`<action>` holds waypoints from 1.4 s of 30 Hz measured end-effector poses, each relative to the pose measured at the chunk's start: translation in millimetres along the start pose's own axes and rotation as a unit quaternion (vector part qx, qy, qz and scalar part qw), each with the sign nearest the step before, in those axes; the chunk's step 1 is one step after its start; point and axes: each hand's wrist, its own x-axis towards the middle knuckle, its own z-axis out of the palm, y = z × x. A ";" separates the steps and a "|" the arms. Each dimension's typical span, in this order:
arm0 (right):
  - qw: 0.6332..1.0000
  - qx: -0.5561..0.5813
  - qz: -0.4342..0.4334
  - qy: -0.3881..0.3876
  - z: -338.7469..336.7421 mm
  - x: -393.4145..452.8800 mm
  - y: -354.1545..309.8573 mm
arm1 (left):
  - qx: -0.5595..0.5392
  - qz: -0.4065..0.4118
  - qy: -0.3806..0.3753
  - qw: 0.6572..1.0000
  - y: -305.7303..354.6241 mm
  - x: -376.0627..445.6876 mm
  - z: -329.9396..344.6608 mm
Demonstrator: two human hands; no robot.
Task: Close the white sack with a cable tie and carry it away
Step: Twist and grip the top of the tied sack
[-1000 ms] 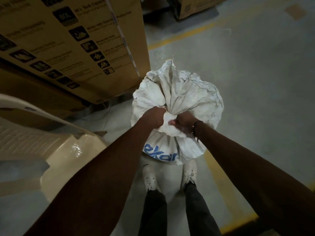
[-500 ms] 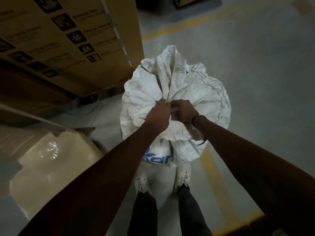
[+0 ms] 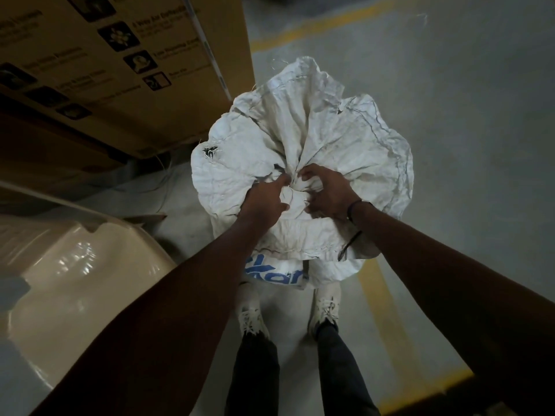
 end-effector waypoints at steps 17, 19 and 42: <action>0.989 0.129 -0.004 -0.071 -40.3 -30.5 -6.5 | -0.046 0.042 -0.035 0.997 7.0 -21.3 -39.3; 0.980 0.190 -0.001 -0.060 -55.6 -50.5 -17.9 | -0.062 0.059 -0.009 0.996 11.8 -37.4 -55.4; 0.906 0.402 0.054 0.122 -67.2 -144.2 -32.6 | -0.328 -0.060 0.257 0.907 26.1 -100.3 -84.5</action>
